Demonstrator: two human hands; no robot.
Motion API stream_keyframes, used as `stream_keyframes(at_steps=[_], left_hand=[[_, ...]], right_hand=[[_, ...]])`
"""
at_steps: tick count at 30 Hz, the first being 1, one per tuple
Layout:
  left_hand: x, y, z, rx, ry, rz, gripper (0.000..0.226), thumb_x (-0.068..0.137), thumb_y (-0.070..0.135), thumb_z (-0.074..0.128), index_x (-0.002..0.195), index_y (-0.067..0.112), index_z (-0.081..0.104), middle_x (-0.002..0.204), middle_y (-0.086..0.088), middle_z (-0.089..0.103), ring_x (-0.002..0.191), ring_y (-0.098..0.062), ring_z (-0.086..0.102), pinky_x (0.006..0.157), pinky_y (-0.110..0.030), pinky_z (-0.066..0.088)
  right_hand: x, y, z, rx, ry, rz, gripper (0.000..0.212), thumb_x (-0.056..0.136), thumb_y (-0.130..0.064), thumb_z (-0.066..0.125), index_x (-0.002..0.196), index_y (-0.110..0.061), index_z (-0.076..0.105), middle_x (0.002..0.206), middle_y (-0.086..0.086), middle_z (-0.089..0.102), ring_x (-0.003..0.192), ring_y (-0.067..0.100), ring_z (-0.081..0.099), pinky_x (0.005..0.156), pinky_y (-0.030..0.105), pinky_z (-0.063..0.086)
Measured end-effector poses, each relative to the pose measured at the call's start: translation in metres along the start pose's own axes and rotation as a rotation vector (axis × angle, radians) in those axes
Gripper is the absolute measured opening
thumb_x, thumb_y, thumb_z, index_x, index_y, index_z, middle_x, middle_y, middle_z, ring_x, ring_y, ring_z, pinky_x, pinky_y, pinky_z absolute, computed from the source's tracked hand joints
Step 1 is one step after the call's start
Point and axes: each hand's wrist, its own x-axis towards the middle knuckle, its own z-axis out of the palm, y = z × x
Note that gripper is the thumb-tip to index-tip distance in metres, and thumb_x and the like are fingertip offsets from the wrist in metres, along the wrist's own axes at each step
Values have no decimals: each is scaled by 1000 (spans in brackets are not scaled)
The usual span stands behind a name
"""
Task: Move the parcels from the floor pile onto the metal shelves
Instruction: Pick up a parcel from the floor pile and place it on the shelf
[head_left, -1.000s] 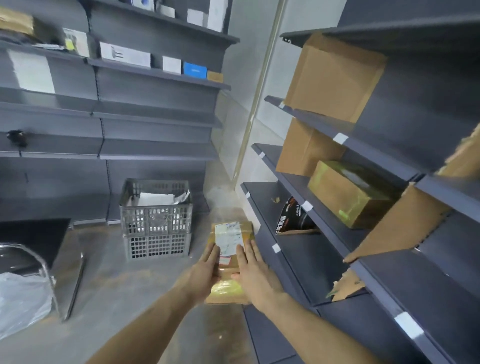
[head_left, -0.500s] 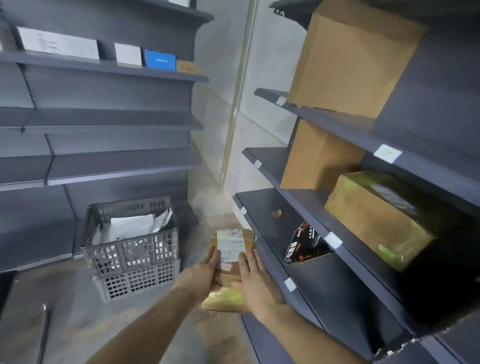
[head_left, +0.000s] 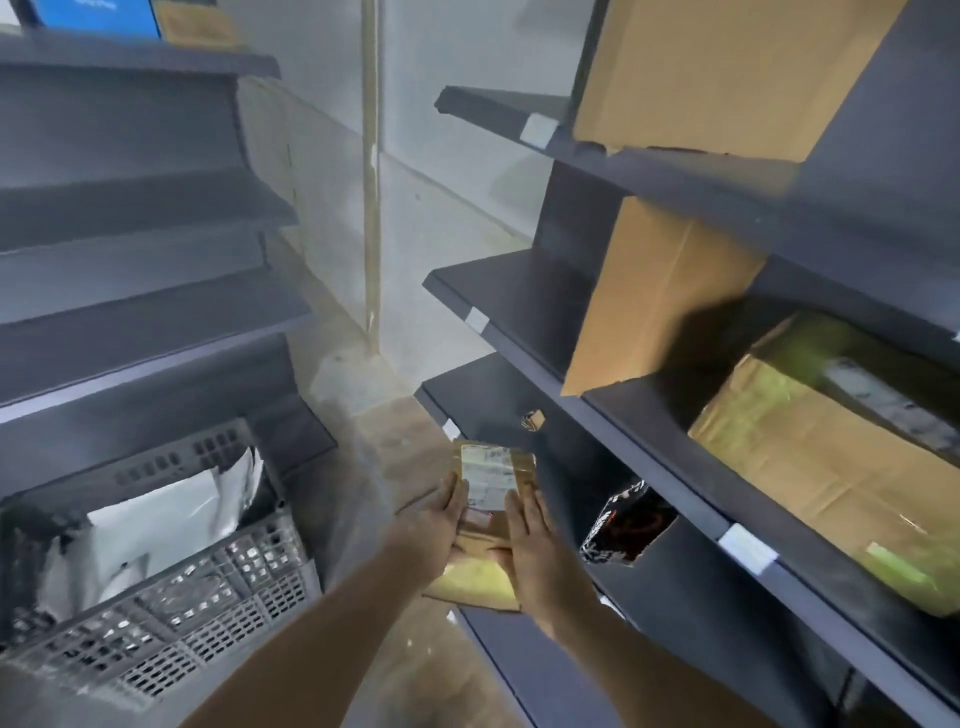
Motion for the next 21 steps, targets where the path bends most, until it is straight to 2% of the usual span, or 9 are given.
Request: stream_keyframes(at_steps=[2, 3, 5, 7, 9, 11, 12, 16, 21], left_hand=[[22, -16, 9, -159, 18, 95, 77, 99, 48, 47, 158, 19, 6, 164, -11, 12, 120, -21, 55, 95, -31, 50], [31, -26, 12, -162, 94, 153, 67, 100, 53, 42, 157, 25, 20, 157, -8, 32, 110, -16, 59, 86, -26, 54], [49, -41, 19, -150, 179, 179, 52, 102, 51, 37, 150, 32, 35, 148, 2, 46, 101, -6, 55, 69, -10, 52], [61, -56, 19, -245, 153, 260, 54, 101, 48, 41, 152, 31, 32, 152, 7, 41, 105, -8, 58, 78, -15, 54], [70, -72, 20, -284, 15, 324, 75, 99, 37, 52, 158, 24, 8, 157, 9, 23, 111, -17, 62, 85, -21, 51], [84, -94, 26, -128, -25, 340, 95, 94, 28, 62, 157, 20, -9, 160, -3, 26, 114, -22, 62, 91, -28, 51], [90, -104, 32, -98, -19, 377, 100, 92, 28, 66, 156, 20, -11, 159, -7, 29, 117, -22, 61, 95, -30, 52], [112, -129, 36, -172, -8, 502, 105, 86, 32, 72, 156, 22, -6, 156, -7, 36, 124, -23, 58, 101, -38, 50], [129, -140, 39, -256, -73, 584, 99, 89, 28, 70, 156, 23, -2, 148, -10, 46, 118, -25, 61, 98, -41, 53]], right_hand=[[14, 2, 9, 12, 29, 71, 83, 85, -41, 71, 148, 1, 36, 155, 23, 30, 139, 39, 37, 97, 46, 52], [19, -1, 12, 20, 7, 120, 84, 89, -42, 66, 152, -2, 28, 159, 21, 22, 143, 37, 31, 100, 46, 50], [31, -9, 22, 55, -74, 210, 81, 98, -46, 48, 157, -12, 3, 164, 13, -4, 151, 31, 7, 112, 44, 38], [40, -18, 39, 52, -73, 308, 81, 98, -48, 44, 157, -15, 0, 164, 12, -7, 151, 29, 7, 112, 44, 38], [48, -32, 59, 52, -50, 382, 87, 89, -47, 61, 154, -10, 17, 161, 19, 16, 141, 35, 36, 93, 46, 55], [54, -45, 80, 88, -53, 453, 90, 77, -44, 76, 146, -5, 34, 151, 23, 38, 119, 38, 59, 70, 44, 62], [56, -51, 91, 88, -29, 473, 89, 76, -43, 77, 146, -5, 37, 150, 23, 40, 116, 38, 62, 68, 44, 62], [70, -76, 110, 48, 53, 586, 83, 91, -46, 60, 156, -13, 19, 162, 13, 17, 131, 36, 50, 87, 45, 57], [79, -85, 118, 31, 73, 660, 86, 93, -47, 53, 158, -17, 4, 165, 9, 3, 141, 34, 36, 93, 43, 55]])
